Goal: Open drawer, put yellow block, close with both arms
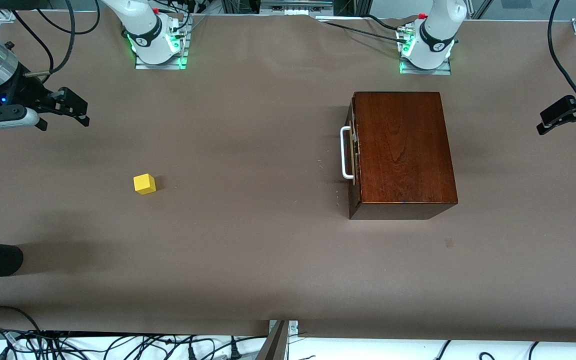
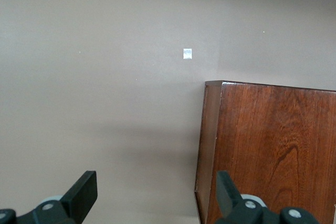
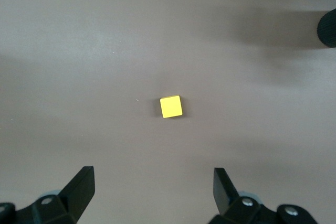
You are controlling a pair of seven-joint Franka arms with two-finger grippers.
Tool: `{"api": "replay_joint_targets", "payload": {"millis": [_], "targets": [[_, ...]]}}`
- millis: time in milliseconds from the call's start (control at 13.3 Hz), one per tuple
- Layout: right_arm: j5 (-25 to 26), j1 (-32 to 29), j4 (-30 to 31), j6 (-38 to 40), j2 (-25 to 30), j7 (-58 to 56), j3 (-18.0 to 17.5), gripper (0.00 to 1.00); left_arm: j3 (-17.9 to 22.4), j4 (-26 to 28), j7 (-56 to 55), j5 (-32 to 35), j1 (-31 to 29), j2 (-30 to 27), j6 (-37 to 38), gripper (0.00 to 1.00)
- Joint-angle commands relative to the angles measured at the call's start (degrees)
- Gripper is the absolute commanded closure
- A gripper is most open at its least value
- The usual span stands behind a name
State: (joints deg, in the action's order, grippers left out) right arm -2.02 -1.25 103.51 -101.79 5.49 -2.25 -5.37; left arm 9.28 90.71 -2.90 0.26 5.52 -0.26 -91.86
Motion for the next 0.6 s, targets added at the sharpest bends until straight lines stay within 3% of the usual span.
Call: {"api": "replay_joint_targets", "payload": {"millis": [0,527], "targets": [[0.7,-0.6,0.8,-0.9,0.1,-0.1,-0.5,0.0,-1.1,-2.4,1.1,0.1,0.4,1.0,1.9,0.0],[0.6,-0.7,1.1,-1.4,-0.1,-0.6,-0.3,0.0,-2.9,-2.6,2.2,0.2,0.5,0.7,2.6,0.0]]}}
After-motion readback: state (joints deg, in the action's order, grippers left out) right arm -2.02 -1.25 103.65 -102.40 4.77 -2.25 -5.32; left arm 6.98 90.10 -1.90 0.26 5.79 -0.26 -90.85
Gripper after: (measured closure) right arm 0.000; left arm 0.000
